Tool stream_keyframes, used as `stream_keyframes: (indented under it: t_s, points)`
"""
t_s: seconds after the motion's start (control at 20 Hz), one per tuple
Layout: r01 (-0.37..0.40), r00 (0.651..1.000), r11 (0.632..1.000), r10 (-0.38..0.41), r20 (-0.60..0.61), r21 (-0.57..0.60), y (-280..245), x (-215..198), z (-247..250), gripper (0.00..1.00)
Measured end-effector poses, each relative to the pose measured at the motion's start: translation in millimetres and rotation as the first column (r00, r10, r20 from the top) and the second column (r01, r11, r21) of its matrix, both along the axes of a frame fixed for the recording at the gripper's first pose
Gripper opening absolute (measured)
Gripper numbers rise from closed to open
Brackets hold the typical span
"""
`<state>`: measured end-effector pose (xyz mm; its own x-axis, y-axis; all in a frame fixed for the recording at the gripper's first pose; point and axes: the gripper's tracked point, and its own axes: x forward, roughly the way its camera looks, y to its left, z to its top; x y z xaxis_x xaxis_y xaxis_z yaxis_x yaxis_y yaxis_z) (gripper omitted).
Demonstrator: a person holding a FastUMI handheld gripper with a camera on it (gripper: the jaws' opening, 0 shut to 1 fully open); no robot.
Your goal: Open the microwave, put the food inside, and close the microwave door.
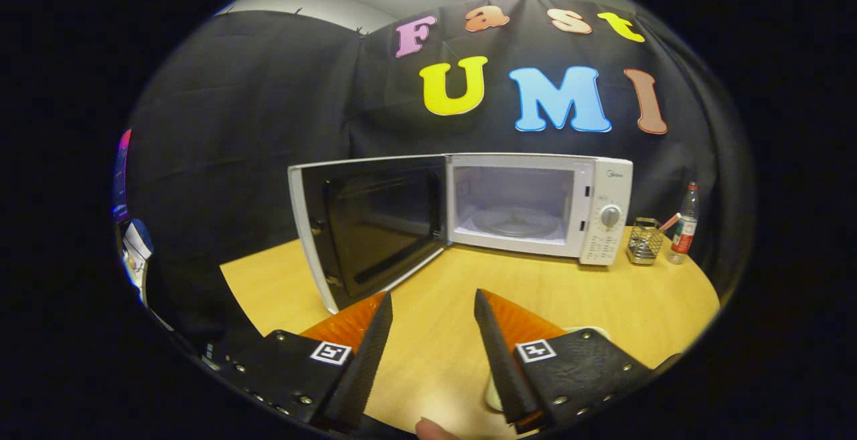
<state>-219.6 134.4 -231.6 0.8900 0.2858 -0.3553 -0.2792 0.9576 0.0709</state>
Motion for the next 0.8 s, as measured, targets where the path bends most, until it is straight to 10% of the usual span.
stream_keyframes:
  t_s: [0.15,0.8]
  points:
    - [0.048,0.999,0.994,-0.049,-0.007,-0.101,-44.5,-5.0,-18.0,0.97]
    - [-0.081,0.982,0.989,0.058,-0.182,-0.123,-119.6,-25.2,-97.7,0.98]
